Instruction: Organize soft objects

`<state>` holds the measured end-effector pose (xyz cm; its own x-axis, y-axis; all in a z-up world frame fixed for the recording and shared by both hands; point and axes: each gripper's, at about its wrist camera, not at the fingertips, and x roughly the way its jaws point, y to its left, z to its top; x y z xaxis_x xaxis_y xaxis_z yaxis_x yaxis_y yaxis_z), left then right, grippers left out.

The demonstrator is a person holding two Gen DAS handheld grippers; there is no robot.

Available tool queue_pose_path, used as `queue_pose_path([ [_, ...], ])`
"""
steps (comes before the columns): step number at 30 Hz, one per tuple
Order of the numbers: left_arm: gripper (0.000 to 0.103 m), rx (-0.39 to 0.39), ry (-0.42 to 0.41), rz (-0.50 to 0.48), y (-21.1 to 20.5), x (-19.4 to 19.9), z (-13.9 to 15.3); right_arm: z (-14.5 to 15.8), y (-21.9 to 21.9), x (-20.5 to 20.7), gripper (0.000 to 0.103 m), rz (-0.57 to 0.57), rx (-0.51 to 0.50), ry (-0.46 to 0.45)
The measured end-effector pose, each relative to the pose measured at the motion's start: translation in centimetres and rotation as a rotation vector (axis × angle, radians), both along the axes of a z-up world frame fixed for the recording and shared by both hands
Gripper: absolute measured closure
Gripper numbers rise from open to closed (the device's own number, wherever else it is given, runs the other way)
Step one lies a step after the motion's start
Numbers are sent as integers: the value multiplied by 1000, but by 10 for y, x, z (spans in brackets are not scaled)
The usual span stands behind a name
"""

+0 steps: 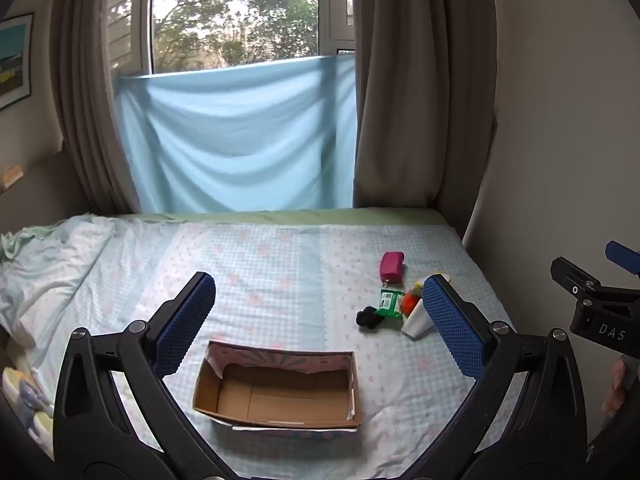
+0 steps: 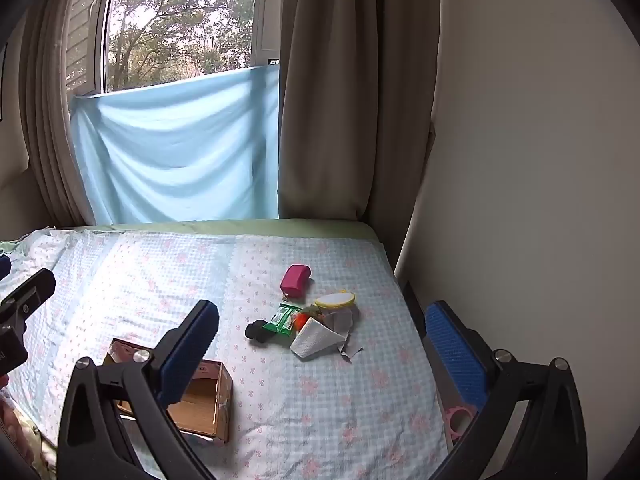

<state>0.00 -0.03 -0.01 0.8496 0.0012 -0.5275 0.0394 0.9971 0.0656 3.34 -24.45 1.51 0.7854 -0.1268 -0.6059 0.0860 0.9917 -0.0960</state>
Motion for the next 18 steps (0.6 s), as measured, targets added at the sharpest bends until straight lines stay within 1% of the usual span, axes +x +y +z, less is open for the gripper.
queue_pose_path([
  [3,0,21,-7,17,-6,0,-1,1,0,1,0,-2,7,1],
  [5,0,-13,-33,27,-2,-4,-4,1,-1,2,0,-3,13,0],
  [7,0,-15,-11,31,-5,-1,-8,2,-1,3,0,-3,14,0],
  [8,0,-18,16,31,-4,6,-8,1,0,3,0,-2,15,2],
  [9,0,-18,17,38,-4,7,-9,-5,7,6,0,5,2,7],
  [11,0,-35,8,51,7,4,-8,-6,10,8,0,12,7,11],
  [15,0,-24,8,67,10,4,-7,-8,13,11,0,19,15,10],
  [18,0,-18,15,73,11,4,-9,0,3,4,0,25,19,-6],
])
